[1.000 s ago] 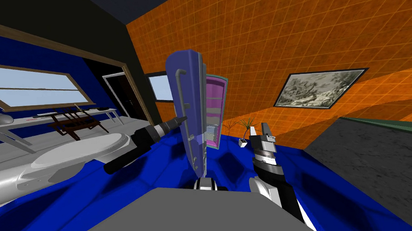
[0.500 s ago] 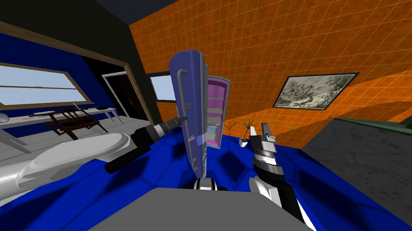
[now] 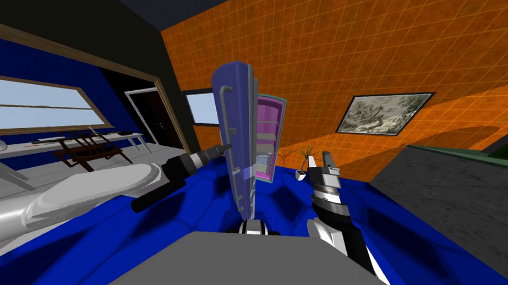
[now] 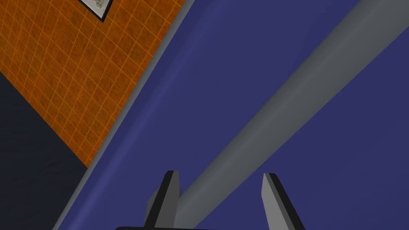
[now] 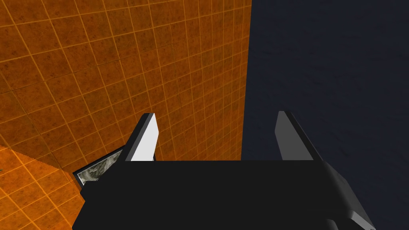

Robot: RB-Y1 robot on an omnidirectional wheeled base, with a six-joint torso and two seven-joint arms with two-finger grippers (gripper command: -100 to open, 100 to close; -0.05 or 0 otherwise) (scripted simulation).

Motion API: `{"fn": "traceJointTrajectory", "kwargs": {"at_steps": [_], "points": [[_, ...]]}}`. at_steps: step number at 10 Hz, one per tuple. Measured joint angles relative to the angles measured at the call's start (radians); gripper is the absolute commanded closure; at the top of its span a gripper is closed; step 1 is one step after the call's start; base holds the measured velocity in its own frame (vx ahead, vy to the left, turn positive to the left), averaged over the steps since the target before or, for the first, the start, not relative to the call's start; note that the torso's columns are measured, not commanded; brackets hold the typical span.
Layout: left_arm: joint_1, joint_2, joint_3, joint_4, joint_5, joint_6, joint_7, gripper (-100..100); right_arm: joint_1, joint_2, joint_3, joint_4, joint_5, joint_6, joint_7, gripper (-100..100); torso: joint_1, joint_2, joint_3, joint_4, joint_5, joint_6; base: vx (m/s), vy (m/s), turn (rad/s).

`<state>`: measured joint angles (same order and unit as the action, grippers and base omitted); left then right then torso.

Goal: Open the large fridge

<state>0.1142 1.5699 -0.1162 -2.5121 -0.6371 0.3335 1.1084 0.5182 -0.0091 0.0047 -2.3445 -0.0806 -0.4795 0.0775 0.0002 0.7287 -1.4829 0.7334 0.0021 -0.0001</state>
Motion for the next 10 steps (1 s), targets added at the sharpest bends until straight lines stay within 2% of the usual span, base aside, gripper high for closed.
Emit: {"fn": "traceJointTrajectory", "kwargs": {"at_steps": [1, 3, 5, 6, 8, 9, 10], "points": [[0.000, 0.002, -0.001, 0.001, -0.001, 0.000, 0.014, 100, 0.000, 0.000, 0.000, 0.000, 0.000, 0.000, 0.000, 0, -0.002, -0.001, -0.001, 0.000, -0.001, 0.001, -0.052, 0.111, -0.096], [-0.001, 0.036, 0.000, 0.011, -0.062, -0.021, 0.069, 100, 0.000, 0.000, 0.000, 0.000, 0.000, 0.000, 0.000, 0, 0.009, 0.005, 0.005, -0.001, 0.003, -0.001, -0.058, 0.117, -0.037], [0.005, 0.045, 0.003, 0.012, -0.085, -0.023, 0.119, 100, 0.000, 0.000, 0.000, 0.000, 0.000, 0.000, 0.000, 0, 0.000, 0.003, 0.003, -0.001, 0.001, 0.000, -0.013, 0.024, 0.018], [0.005, 0.046, 0.005, 0.012, -0.087, -0.024, 0.123, 100, 0.000, 0.000, 0.000, 0.000, 0.000, 0.000, 0.000, 0, -0.002, 0.003, 0.002, 0.000, -0.001, 0.001, -0.006, 0.160, -0.121], [0.001, 0.048, -0.003, -0.005, -0.101, -0.029, 0.132, 100, 0.000, 0.000, 0.000, 0.000, 0.000, 0.000, 0.000, 0, 0.010, 0.004, 0.003, 0.002, 0.002, -0.001, -0.019, 0.227, -0.119], [0.010, 0.044, 0.003, -0.011, -0.117, -0.038, 0.143, 100, 0.000, 0.000, 0.000, 0.000, 0.000, 0.000, 0.000, 0, 0.012, 0.003, 0.003, 0.002, 0.003, -0.001, -0.038, 0.218, -0.079], [0.007, 0.045, -0.001, -0.016, -0.122, -0.043, 0.149, 100, 0.000, 0.000, 0.000, 0.000, 0.000, 0.000, 0.000, 0, 0.008, 0.001, 0.001, 0.001, 0.002, -0.001, -0.023, 0.271, -0.147]]}}
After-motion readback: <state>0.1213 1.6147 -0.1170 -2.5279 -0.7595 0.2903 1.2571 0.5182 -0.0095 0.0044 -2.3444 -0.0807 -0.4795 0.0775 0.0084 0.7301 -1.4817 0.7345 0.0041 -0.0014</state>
